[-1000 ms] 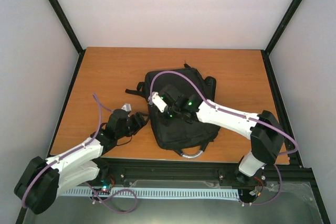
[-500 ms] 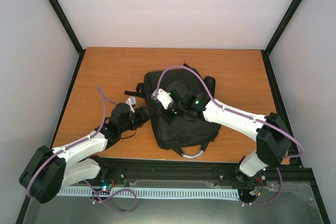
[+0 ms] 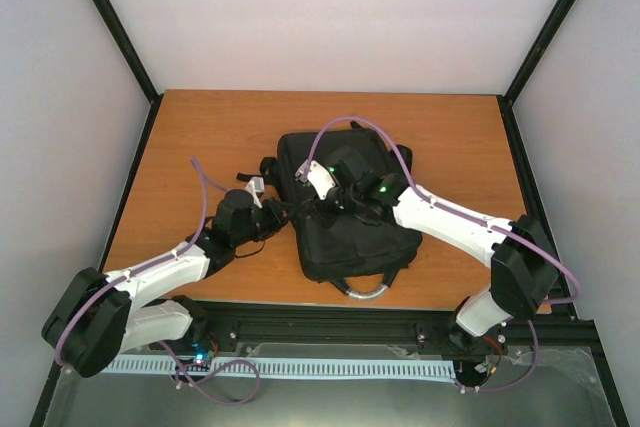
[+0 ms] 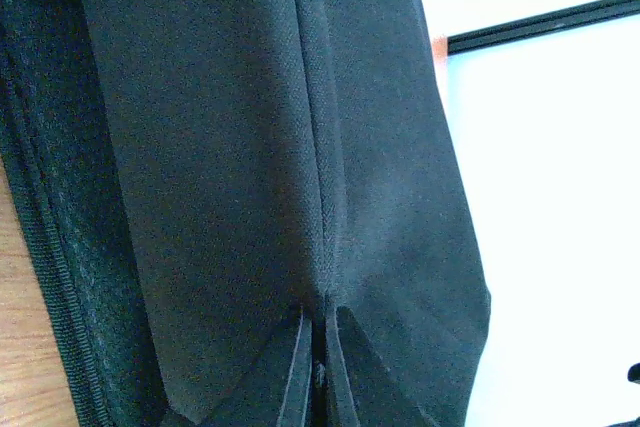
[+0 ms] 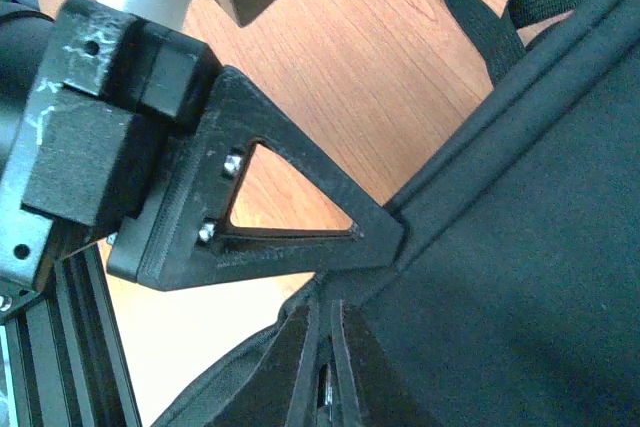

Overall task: Pack the student bag
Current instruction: Zip the student bag at the center of the board.

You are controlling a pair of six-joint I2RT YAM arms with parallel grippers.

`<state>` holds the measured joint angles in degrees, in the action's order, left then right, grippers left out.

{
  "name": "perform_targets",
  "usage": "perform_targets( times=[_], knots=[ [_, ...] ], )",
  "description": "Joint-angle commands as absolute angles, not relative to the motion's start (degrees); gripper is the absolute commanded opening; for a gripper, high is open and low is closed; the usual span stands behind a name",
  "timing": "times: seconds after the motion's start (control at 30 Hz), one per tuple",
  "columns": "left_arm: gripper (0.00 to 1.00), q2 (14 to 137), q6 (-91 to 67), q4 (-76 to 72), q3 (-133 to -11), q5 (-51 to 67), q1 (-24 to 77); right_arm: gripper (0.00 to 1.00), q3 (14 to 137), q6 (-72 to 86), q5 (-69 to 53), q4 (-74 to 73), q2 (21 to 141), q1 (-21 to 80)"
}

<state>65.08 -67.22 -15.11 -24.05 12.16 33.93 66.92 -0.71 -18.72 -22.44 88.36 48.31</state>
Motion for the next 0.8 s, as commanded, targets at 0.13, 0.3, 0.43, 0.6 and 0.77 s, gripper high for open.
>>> perform_targets(
  times=[0.13, 0.3, 0.43, 0.6, 0.77],
  knots=[
    [0.01, 63.8, -65.8, -14.5, -25.9, 11.3, 34.8, 0.03, 64.4, 0.3, -17.5, -20.5, 84.8, 43.2],
    [0.01, 62.0, -65.1, -11.7, -25.5, 9.5, 34.8, 0.03, 60.8, 0.3, -18.3, -21.8, 82.4, 38.3],
    [0.01, 62.0, -65.1, -11.4, -24.6, 9.0, 34.8, 0.03, 58.3, -0.2, -18.0, -22.4, 78.8, 35.4],
    [0.01, 61.8, -65.4, -11.2, -23.5, 8.5, 34.8, 0.03, 54.8, -1.8, -17.1, -23.2, 75.2, 31.9],
    [0.01, 61.5, -64.8, -10.4, -23.4, 8.0, 34.7, 0.03, 52.4, -3.5, -17.3, -24.2, 72.4, 27.2]
  ],
)
